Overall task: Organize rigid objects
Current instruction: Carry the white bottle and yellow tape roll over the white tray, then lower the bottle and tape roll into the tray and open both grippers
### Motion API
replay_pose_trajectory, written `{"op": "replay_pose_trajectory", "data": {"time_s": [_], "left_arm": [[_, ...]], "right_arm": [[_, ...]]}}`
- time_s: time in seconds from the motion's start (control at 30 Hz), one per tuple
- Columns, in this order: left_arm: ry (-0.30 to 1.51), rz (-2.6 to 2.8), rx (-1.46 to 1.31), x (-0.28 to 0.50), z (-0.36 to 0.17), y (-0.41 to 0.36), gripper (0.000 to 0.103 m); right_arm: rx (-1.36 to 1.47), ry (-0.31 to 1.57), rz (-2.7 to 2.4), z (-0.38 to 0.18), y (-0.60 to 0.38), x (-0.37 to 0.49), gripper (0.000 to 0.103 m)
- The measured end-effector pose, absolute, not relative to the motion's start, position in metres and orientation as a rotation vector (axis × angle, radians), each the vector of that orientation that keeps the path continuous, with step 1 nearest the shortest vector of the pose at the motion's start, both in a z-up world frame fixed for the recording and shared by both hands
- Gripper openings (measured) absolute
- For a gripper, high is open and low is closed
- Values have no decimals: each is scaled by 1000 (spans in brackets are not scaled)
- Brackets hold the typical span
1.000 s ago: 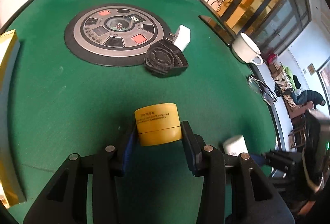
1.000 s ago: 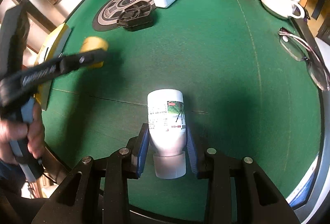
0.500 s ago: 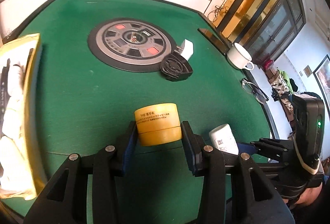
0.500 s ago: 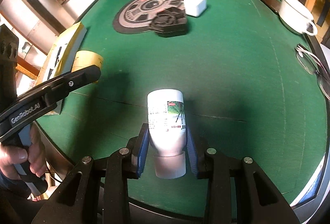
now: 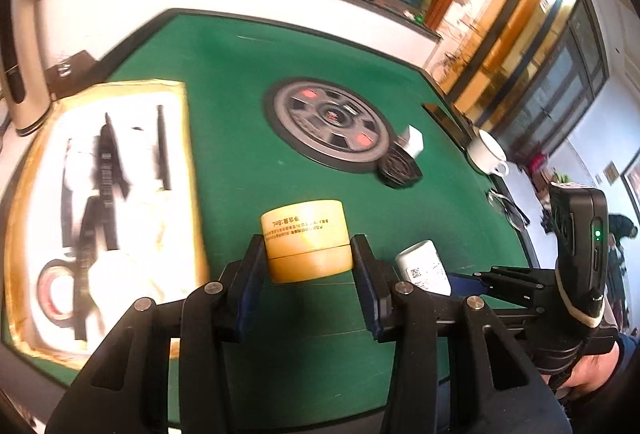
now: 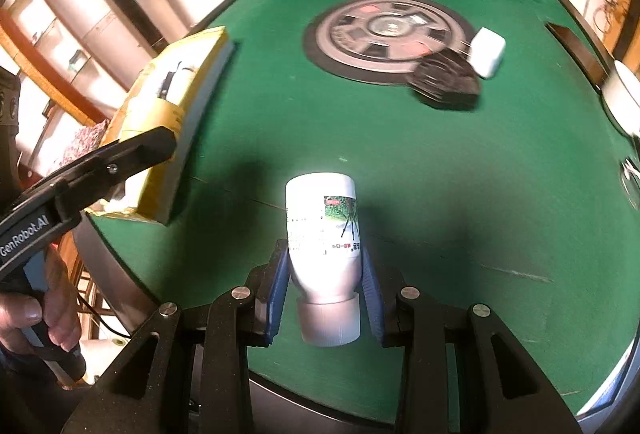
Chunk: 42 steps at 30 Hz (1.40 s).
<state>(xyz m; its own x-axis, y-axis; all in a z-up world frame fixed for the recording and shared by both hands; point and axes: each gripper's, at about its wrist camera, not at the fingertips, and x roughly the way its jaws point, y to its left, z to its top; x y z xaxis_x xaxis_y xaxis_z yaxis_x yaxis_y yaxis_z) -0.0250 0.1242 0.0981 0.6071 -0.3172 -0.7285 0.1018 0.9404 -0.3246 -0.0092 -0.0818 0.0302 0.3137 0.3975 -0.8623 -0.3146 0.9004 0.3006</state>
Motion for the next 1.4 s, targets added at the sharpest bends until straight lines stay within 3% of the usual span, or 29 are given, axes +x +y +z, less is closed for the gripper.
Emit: {"op": "replay_pose_trajectory", "data": {"time_s": [0.5, 0.9, 1.4], "left_arm": [[843, -42, -355, -45, 96, 245, 40], [882, -5, -366, -24, 67, 281, 40], [916, 3, -349, -13, 47, 295, 40]], "right_arm": [[58, 1079, 648, 77, 26, 12, 31], [83, 1100, 772, 92, 131, 56, 31], [3, 1205, 797, 56, 239, 124, 31]]}}
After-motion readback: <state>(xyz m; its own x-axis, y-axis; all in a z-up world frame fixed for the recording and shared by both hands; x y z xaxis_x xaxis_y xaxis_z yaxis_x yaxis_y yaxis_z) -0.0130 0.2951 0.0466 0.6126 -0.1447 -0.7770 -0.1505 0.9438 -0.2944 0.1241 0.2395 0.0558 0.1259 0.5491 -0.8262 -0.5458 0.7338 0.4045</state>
